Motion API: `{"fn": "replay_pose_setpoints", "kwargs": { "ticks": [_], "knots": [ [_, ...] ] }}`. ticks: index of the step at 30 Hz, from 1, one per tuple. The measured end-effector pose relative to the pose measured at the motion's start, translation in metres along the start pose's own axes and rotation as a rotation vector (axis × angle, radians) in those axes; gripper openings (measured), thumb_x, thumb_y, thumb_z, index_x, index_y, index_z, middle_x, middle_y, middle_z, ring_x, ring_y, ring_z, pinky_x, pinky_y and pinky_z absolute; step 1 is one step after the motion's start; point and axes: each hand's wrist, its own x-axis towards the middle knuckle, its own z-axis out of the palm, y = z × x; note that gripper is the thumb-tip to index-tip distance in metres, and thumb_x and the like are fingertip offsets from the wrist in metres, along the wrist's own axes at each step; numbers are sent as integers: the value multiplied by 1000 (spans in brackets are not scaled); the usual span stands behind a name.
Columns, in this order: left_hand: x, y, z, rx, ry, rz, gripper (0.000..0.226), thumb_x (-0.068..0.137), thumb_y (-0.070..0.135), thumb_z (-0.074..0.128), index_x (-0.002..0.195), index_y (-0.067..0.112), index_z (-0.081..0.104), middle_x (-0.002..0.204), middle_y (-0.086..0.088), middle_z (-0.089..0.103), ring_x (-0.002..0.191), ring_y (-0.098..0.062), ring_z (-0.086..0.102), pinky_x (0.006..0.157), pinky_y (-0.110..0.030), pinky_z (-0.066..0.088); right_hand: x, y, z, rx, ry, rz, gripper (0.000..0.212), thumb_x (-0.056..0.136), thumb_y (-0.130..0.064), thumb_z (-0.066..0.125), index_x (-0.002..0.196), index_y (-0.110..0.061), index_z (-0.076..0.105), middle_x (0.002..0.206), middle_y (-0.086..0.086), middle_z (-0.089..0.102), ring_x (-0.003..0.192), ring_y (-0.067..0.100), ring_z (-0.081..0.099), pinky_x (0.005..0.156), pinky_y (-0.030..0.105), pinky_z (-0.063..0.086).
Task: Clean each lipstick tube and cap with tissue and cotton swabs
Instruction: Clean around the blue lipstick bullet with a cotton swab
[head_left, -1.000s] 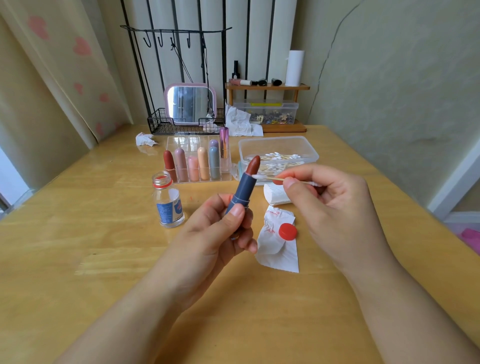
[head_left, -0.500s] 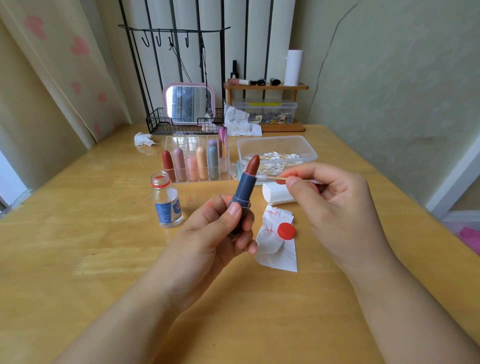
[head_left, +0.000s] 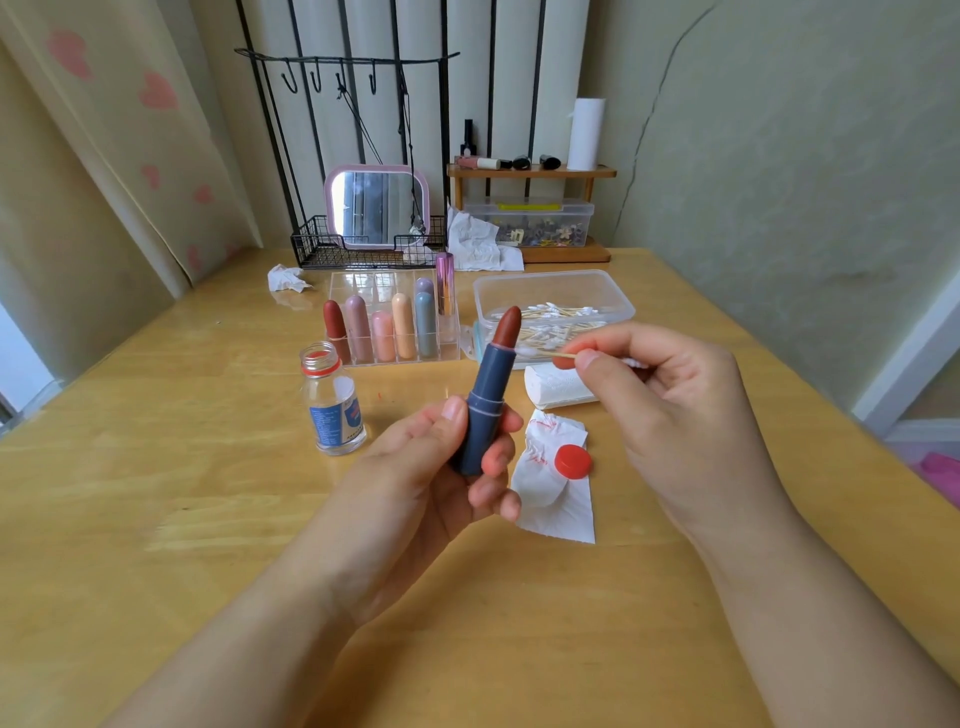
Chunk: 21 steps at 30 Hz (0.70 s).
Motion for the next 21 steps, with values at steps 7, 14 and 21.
{"fn": "replay_pose_setpoints", "kwargs": {
  "ticks": [7, 14, 21],
  "knots": [
    [1, -4, -8, -51, -129, -4, 36, 82, 39, 67, 95, 5, 68, 68, -3, 50, 52, -13, 44, 63, -33, 49, 0, 1, -1, 20, -12, 28, 21, 78, -12, 60, 64, -25, 68, 75, 37, 50, 56, 17, 45, 47, 14, 40],
    [1, -3, -5, -31, -157, -28, 35, 83, 39, 66, 95, 6, 68, 69, -3, 51, 53, -12, 43, 63, -32, 49, -1, 1, 1, -5, -30, 24, 19, 78, -17, 57, 69, -27, 70, 81, 36, 54, 77, 43, 50, 59, 22, 42],
    [-4, 4, 2, 75, 40, 79, 21, 84, 21, 55, 96, 4, 53, 77, -10, 60, 58, -18, 50, 62, -31, 50, 0, 0, 0, -6, 31, 20, 36, 87, 2, 60, 65, -26, 68, 81, 39, 51, 73, 42, 48, 49, 10, 40]
  ]
}}
